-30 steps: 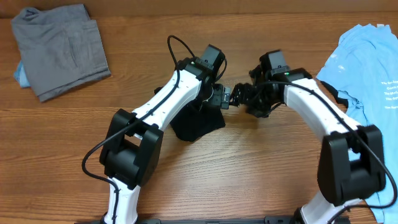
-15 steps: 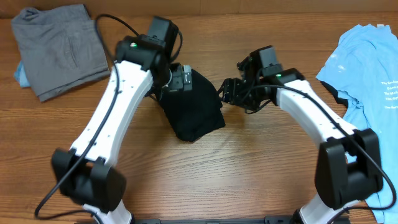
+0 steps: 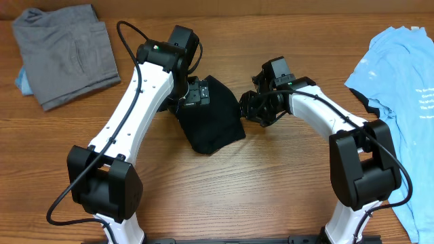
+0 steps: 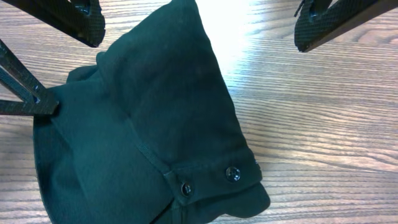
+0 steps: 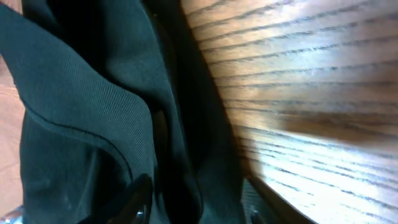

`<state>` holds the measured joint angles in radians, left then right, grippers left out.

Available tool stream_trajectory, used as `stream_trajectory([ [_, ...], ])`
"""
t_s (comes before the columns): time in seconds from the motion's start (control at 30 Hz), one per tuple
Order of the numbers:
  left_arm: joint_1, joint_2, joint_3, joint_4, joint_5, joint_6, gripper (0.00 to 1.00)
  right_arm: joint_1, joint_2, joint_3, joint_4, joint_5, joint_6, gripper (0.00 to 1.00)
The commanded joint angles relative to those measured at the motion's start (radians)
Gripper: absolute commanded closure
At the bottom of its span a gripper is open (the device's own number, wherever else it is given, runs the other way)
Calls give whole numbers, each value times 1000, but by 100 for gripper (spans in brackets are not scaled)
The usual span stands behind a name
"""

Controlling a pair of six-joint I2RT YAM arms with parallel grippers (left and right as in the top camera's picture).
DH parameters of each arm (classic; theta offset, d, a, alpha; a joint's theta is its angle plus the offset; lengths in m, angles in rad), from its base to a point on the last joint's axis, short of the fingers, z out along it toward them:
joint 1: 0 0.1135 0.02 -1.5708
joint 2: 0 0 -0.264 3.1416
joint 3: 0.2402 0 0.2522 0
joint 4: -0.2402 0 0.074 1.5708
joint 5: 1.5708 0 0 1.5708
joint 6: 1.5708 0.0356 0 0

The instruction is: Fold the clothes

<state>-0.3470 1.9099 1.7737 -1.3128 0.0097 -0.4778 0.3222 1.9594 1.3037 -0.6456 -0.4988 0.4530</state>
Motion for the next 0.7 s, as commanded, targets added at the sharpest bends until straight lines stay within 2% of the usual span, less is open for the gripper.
stream_trajectory([
  [0.0, 1, -6, 0, 1, -20, -20, 0, 0, 1, 19, 11, -11, 7, 54],
  [0.13, 1, -6, 0, 1, -20, -20, 0, 18, 1, 18, 24, -41, 19, 54],
  [0.2, 1, -6, 0, 1, -21, -20, 0, 40, 1, 18, 42, -41, 20, 58],
  [0.33, 1, -6, 0, 0, -21, -19, 0, 77, 1, 18, 57, 2, 48, 78],
  [0.37, 1, -6, 0, 0, -21, -16, 0, 79, 1, 18, 56, 18, 71, 90],
  [0.4, 1, -6, 0, -2, -21, -16, 0, 79, 1, 18, 54, 21, 80, 96],
  [0.47, 1, -6, 0, -8, -21, -16, 0, 77, -2, 19, 51, 20, 79, 96],
  [0.67, 1, -6, 0, -19, -47, -17, 0, 62, -52, 91, -168, 158, 80, 96],
])
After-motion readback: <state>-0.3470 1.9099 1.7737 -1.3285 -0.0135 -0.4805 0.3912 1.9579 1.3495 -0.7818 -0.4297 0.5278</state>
